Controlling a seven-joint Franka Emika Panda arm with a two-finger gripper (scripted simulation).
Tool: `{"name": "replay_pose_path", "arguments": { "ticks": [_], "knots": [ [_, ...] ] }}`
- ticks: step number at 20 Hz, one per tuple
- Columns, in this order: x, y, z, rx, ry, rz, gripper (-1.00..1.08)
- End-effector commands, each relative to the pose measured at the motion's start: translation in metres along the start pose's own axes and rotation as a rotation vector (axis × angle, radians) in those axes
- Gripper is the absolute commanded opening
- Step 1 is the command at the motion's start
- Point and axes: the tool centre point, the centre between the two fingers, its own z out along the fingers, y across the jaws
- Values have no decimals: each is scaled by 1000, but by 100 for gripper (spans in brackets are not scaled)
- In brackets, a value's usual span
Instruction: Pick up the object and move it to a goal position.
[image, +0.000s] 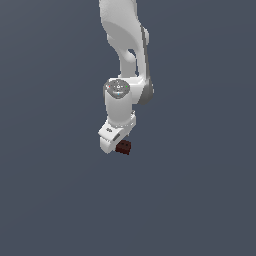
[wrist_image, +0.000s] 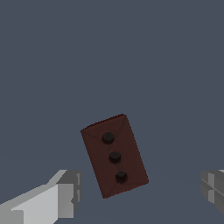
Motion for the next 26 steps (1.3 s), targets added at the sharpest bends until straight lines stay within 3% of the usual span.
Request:
{"name": "replay_pose_path", "arguments": {
  "ticks": [1, 13, 26],
  "knots": [
    [0, -4, 5, 3, 3, -75, 100],
    [-1, -15, 20, 12, 16, -297, 100],
    [-1, -17, 33, 13, 18, -321, 100]
  ]
}}
